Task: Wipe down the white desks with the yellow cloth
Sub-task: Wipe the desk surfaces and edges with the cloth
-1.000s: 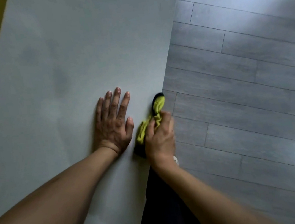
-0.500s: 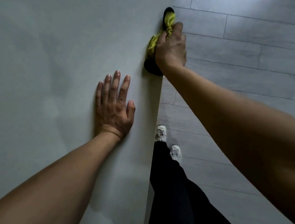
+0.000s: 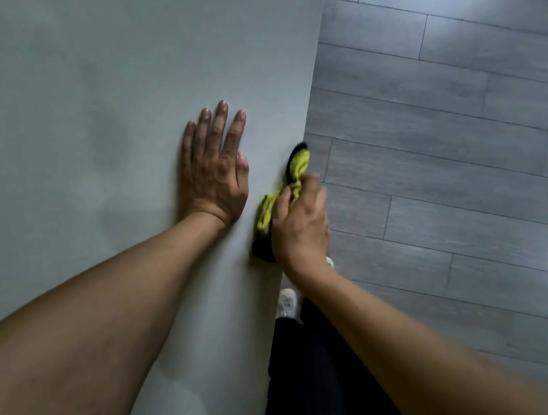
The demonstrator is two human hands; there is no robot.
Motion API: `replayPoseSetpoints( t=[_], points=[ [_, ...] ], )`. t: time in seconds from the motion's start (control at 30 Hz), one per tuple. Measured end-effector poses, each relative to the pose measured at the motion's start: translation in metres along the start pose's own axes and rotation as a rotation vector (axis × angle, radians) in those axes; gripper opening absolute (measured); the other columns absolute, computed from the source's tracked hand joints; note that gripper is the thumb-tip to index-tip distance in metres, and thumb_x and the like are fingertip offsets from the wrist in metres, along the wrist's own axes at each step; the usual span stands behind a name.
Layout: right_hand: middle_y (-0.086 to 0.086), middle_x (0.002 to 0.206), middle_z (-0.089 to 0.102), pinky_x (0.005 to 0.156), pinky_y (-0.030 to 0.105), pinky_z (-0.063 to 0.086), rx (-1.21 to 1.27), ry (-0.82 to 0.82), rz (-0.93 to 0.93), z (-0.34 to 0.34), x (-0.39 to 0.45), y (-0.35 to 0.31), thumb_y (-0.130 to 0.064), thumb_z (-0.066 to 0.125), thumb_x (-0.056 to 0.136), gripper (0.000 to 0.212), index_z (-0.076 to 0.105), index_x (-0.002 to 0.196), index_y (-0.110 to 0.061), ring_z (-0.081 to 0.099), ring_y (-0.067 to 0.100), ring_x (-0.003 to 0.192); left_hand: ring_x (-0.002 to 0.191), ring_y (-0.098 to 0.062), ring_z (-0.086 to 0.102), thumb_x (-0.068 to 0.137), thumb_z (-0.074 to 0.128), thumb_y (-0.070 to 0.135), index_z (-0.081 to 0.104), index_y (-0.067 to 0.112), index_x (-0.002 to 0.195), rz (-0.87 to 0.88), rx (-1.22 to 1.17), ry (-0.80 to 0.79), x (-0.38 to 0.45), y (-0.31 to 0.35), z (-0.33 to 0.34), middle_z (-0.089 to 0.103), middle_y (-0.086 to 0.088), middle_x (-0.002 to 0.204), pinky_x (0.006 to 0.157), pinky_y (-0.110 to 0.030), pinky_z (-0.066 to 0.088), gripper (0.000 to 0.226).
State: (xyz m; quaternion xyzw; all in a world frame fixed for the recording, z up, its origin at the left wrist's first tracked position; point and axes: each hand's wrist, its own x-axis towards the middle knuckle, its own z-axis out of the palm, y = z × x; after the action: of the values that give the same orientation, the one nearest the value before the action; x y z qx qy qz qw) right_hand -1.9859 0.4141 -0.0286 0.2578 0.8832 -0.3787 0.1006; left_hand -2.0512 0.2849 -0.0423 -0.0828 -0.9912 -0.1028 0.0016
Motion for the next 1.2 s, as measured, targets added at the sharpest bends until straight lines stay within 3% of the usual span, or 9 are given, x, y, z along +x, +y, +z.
replayPoseSetpoints(
  t=[0.13,0.33,0.5,0.63,0.77,0.97,1.1,1.2],
  points=[
    [0.014,0.12,0.051,0.077,0.039,0.036,0.022,0.127,0.018,0.007,0.065,-0.027,-0.036,0.04,0.102,0.039,0.041,0.137,-0.019,0.057,0.037,0.105,0.155,-0.033,0.028,0.098,0.037,0.029,0.038,0.019,0.16,-0.008,-0.001,-0.007,-0.003,-0.001,0.002,0.031,-0.011,0.167,0.128,-0.05,0.017,0.063],
    [0.009,0.12,0.051,0.085,0.044,0.05,-0.096,0.231,-0.034,0.005,0.12,-0.053,-0.037,0.037,0.102,0.041,0.037,0.14,-0.021,0.059,0.029,0.104,0.149,-0.039,0.037,0.095,0.037,0.027,0.048,0.013,0.152,-0.115,-0.023,-0.013,-0.014,0.004,-0.006,0.04,-0.017,0.161,0.125,-0.045,0.02,0.06],
    [0.008,0.122,0.051,0.078,0.039,0.043,-0.133,0.205,-0.032,-0.002,0.111,-0.055,-0.037,0.035,0.103,0.043,0.034,0.143,-0.02,0.059,0.029,0.105,0.148,-0.039,0.038,0.097,0.048,0.016,0.051,0.009,0.149,-0.167,-0.093,0.006,-0.136,0.007,-0.016,0.041,-0.019,0.16,0.126,-0.049,0.022,0.053],
    [0.01,0.123,0.05,0.084,0.044,0.048,-0.091,0.16,-0.008,0.001,0.062,-0.041,-0.037,0.034,0.103,0.042,0.034,0.141,-0.02,0.058,0.032,0.106,0.151,-0.039,0.034,0.099,0.044,0.02,0.047,0.008,0.153,-0.223,-0.088,-0.019,-0.267,-0.009,-0.028,0.036,-0.017,0.164,0.126,-0.052,0.022,0.055],
    [0.014,0.125,0.049,0.087,0.046,0.045,-0.011,0.116,0.022,0.018,-0.038,0.003,-0.038,0.039,0.102,0.042,0.038,0.141,-0.02,0.057,0.039,0.108,0.154,-0.037,0.03,0.1,0.037,0.026,0.043,0.009,0.156,-0.209,-0.046,-0.078,-0.358,-0.018,-0.03,0.03,-0.015,0.167,0.125,-0.056,0.022,0.059],
    [0.012,0.12,0.05,0.088,0.049,0.051,-0.05,0.038,0.04,0.032,-0.174,0.063,-0.038,0.037,0.103,0.038,0.037,0.136,-0.021,0.059,0.038,0.106,0.156,-0.035,0.026,0.099,0.035,0.028,0.038,0.012,0.159,-0.195,-0.037,-0.054,-0.379,-0.026,-0.019,0.025,-0.013,0.17,0.125,-0.058,0.023,0.062],
    [0.013,0.12,0.053,0.084,0.039,0.045,-0.064,0.071,0.052,0.033,-0.166,0.061,-0.037,0.039,0.103,0.037,0.04,0.136,-0.019,0.059,0.037,0.104,0.157,-0.033,0.024,0.101,0.034,0.029,0.037,0.013,0.159,-0.189,-0.055,0.005,-0.38,-0.027,-0.011,0.026,-0.011,0.17,0.125,-0.057,0.021,0.061],
    [0.015,0.12,0.052,0.085,0.043,0.044,-0.07,0.082,0.054,0.032,-0.137,0.047,-0.037,0.039,0.103,0.039,0.041,0.137,-0.019,0.058,0.039,0.105,0.157,-0.033,0.024,0.101,0.032,0.031,0.036,0.015,0.16,-0.185,-0.03,0.01,-0.38,-0.028,-0.007,0.025,-0.01,0.17,0.125,-0.057,0.022,0.061]
  ],
)
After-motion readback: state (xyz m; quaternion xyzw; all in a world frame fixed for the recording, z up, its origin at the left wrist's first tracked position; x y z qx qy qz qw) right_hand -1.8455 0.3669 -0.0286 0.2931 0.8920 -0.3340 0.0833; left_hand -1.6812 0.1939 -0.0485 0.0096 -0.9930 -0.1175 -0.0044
